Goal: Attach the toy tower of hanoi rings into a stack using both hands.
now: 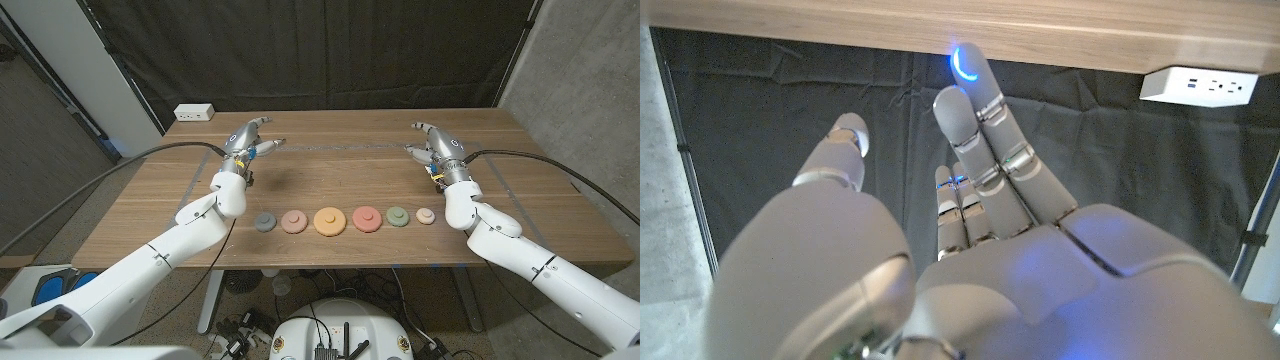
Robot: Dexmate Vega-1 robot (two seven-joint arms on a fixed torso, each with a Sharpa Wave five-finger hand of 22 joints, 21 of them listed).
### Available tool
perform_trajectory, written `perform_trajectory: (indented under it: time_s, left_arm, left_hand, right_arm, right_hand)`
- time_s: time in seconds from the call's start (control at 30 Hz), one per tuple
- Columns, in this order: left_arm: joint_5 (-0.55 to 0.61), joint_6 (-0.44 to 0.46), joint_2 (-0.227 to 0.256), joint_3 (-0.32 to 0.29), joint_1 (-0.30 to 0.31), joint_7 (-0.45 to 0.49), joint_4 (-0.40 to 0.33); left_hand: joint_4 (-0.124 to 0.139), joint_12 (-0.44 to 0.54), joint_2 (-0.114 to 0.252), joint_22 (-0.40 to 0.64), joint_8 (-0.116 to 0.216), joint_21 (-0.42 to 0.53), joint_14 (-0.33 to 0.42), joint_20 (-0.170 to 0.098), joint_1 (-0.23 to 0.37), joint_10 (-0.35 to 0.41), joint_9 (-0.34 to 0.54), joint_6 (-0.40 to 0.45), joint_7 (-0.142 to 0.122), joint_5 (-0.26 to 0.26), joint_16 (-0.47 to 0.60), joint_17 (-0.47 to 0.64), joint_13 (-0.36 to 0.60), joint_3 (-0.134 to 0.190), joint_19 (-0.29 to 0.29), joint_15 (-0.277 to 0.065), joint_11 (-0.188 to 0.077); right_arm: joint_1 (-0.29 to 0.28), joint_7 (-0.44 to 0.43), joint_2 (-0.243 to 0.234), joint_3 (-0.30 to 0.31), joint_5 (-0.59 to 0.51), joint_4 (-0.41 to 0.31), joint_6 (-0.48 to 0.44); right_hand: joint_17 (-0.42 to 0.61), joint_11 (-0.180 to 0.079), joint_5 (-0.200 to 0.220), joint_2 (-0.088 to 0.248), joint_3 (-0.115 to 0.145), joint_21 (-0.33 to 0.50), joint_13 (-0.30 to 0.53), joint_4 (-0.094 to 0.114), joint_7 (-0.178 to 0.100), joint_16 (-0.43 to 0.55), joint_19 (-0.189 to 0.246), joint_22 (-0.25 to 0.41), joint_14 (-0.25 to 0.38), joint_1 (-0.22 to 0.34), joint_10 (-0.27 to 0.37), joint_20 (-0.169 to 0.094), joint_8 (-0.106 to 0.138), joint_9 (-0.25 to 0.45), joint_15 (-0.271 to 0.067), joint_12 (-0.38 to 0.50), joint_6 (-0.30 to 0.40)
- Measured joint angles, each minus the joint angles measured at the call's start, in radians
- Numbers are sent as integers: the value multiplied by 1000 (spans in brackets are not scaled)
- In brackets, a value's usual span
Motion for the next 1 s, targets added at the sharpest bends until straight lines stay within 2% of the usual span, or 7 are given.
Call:
perform_trajectory:
  time_s: [0.1, 0.27, 0.37, 0.67, 0.83, 1.0]
  left_arm:
    - [29, 26, 16, 14, -10, -18, -14]
    - [62, 53, 35, 29, -21, -42, -30]
    - [94, 81, 52, 41, -29, -69, -45]
    - [173, 158, 88, 70, -57, -182, -76]
    - [190, 176, 99, 83, -72, -219, -86]
    - [218, 210, 112, 98, -91, -299, -98]
  left_hand:
    - [-1, -7, 0, 0, 0, 4, 0, 0, 0, 0, 0, 0, 0, 0, 0, -5, 0, -1, 0, 0, 0]
    - [-1, -7, 5, -5, 0, 4, -7, 0, 5, -3, 0, -5, -5, 0, 0, -9, 0, -7, 0, 4, -3]
    - [-3, -7, 5, -5, 0, 4, -7, 0, 5, -6, 0, -5, -5, 0, 0, -10, 0, -8, 0, 4, -6]
    - [0, -7, 5, -9, 0, 8, -13, 4, 16, -10, 0, -5, -5, 4, 0, -18, 5, -11, -7, 9, -3]
    - [2, -7, 1, -9, 0, 8, -22, 5, 20, -7, 0, -5, -5, 4, 0, -32, 5, -18, -13, 11, -5]
    - [-1, -7, 7, -14, 0, 12, -22, 5, 26, -6, 5, -5, -5, 4, 7, -32, 9, -21, -13, 11, -6]
  right_arm:
    - [9, 20, -5, -15, -29, -14, -38]
    - [30, 61, -10, -40, -63, -43, -92]
    - [37, 105, -12, -47, -79, -52, -137]
    - [76, 203, -20, -80, -91, -107, -221]
    - [90, 253, -23, -87, -77, -126, -260]
    - [112, 309, -26, -98, -55, -149, -320]
  right_hand:
    - [0, -21, -5, -5, 0, 0, 2, 0, -2, 0, 0, -5, -3, 5, 21, 0, 13, 7, 3, 12, 17]
    - [0, -25, -12, -5, 0, 0, 3, 0, -3, 0, -2, -5, -4, 5, 25, 2, 13, 12, 2, 12, 16]
    - [0, -15, -16, -11, 0, 0, 8, 0, -9, 0, -2, -9, -4, 10, 11, 2, 13, 16, 2, 8, 9]
    - [0, -5, -20, -21, 0, 0, 5, 0, -6, 0, -13, -15, -10, 0, -6, 1, 13, 17, 3, 7, 5]
    - [0, 1, -20, -21, 0, 0, 7, 0, 9, 0, -16, -18, -14, 0, -11, 2, 13, 21, 3, 7, -1]
    - [0, 6, -20, -21, 0, 4, 7, 0, 14, 0, -21, -18, -18, 0, -6, 0, 12, 26, 7, 7, -7]
